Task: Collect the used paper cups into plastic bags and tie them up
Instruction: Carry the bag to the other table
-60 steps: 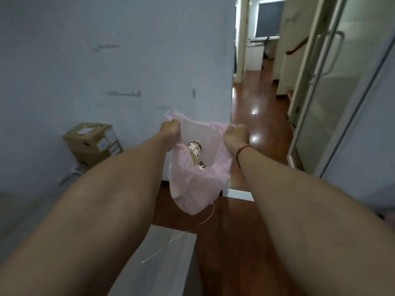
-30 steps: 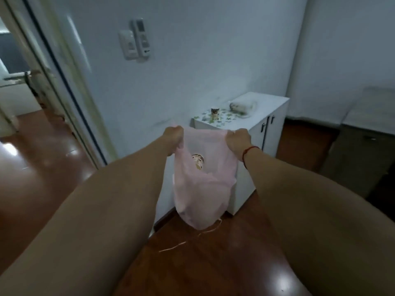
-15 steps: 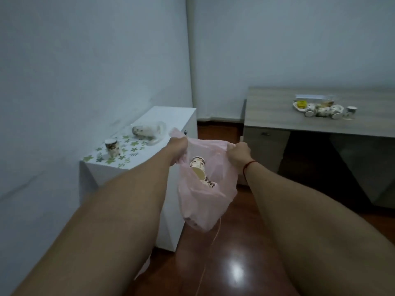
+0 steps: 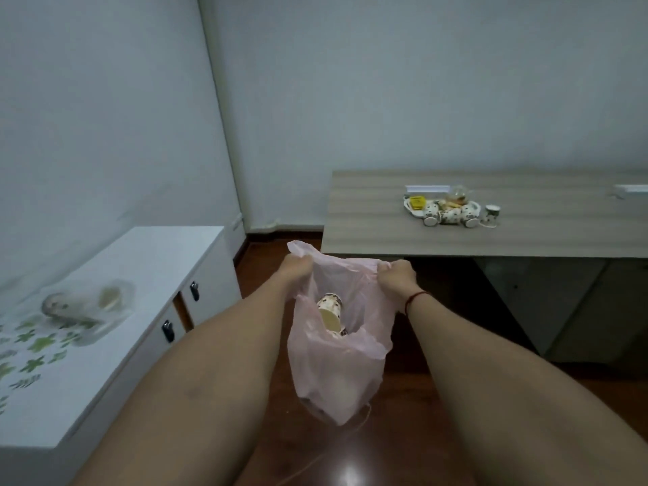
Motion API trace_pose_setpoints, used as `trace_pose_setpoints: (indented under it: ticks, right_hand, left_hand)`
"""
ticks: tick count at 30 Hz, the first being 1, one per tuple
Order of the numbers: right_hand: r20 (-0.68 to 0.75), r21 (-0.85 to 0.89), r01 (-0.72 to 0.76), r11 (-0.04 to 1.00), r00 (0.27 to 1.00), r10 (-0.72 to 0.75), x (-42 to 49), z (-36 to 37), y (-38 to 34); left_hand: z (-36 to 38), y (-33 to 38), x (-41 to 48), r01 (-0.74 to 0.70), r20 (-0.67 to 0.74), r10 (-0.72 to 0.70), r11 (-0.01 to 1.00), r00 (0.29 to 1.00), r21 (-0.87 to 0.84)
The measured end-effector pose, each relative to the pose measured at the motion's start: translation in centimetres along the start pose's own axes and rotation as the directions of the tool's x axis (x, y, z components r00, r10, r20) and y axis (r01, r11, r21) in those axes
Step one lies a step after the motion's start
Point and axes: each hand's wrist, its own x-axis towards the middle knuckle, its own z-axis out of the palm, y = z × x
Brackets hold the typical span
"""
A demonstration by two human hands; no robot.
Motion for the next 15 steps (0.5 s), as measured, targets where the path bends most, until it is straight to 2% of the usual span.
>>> trace_pose_setpoints:
  ticks: [8, 15]
  right_hand:
    - [-0.145, -0.008, -0.036, 0.999, 0.989, 0.035, 14.3, -9.5, 2.4]
    - [-0.331, 0.034, -0.052, 0.998, 0.942, 0.061, 26.7, -18.1, 4.5]
  left_hand:
    - [13.5, 10.9, 10.1, -0.174, 0.086, 0.172, 0.985, 0.981, 0.015]
    - [25.4, 20.7, 19.5, -0.288, 0.209, 0.281, 0.958, 0.937, 0.004]
